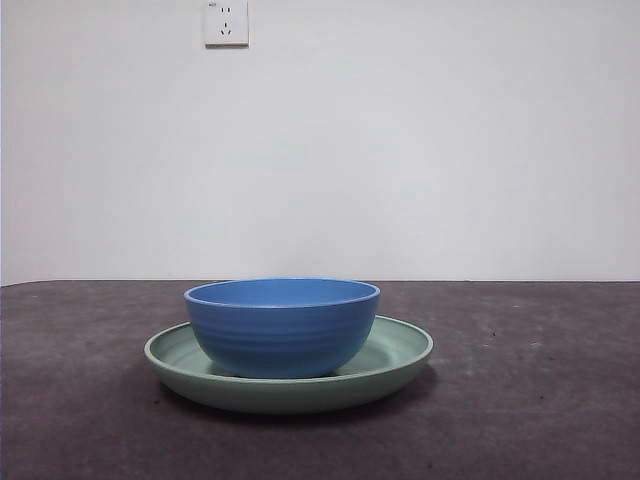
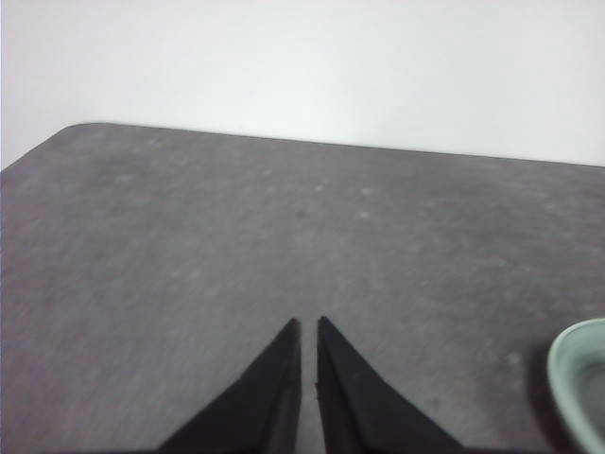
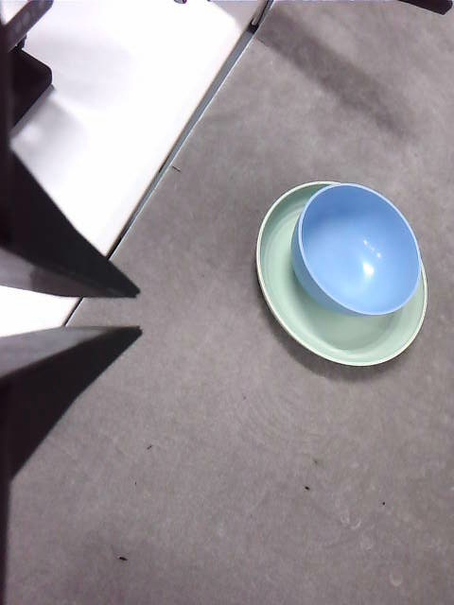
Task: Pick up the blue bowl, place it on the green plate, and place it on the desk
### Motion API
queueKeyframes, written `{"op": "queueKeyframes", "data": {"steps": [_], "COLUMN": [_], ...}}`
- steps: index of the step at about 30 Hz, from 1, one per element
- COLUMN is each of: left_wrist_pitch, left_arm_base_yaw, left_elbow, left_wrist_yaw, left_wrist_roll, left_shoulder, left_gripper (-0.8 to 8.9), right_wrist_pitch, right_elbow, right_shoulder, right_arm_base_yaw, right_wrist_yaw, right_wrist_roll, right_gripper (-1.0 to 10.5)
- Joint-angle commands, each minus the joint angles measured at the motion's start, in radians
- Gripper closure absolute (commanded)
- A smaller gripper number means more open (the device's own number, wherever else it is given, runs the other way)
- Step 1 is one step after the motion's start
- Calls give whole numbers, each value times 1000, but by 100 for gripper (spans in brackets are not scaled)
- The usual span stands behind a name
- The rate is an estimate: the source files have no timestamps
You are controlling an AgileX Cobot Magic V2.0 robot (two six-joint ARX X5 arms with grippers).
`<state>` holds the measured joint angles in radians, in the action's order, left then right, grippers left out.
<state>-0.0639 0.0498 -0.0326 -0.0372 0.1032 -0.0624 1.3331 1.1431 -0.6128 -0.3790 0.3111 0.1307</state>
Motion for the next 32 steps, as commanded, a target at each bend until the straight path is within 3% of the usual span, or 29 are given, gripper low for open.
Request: {"op": "queueKeyframes", "data": {"steps": [1,4,32], "left_wrist_pitch": [-55,-127,-124], "left_arm_base_yaw": [-18,-33,-39], "left_elbow": [21,21,21], "left_wrist_yaw": [5,5,6], "left_wrist_roll": [-8,-16,-28], "left_shoulder": [14,39,59], "left_gripper": [786,786,786], "right_wrist_pitch": [-2,-2,-8], "right_elbow": [16,16,11], "right_shoulder": [-5,-5,1], "right_arm_base_yaw": [-5,-5,-3], "right_wrist_yaw": [2,3,2], "right_wrist_roll": [-1,-1,-1], "right_gripper": [902,902,902]}}
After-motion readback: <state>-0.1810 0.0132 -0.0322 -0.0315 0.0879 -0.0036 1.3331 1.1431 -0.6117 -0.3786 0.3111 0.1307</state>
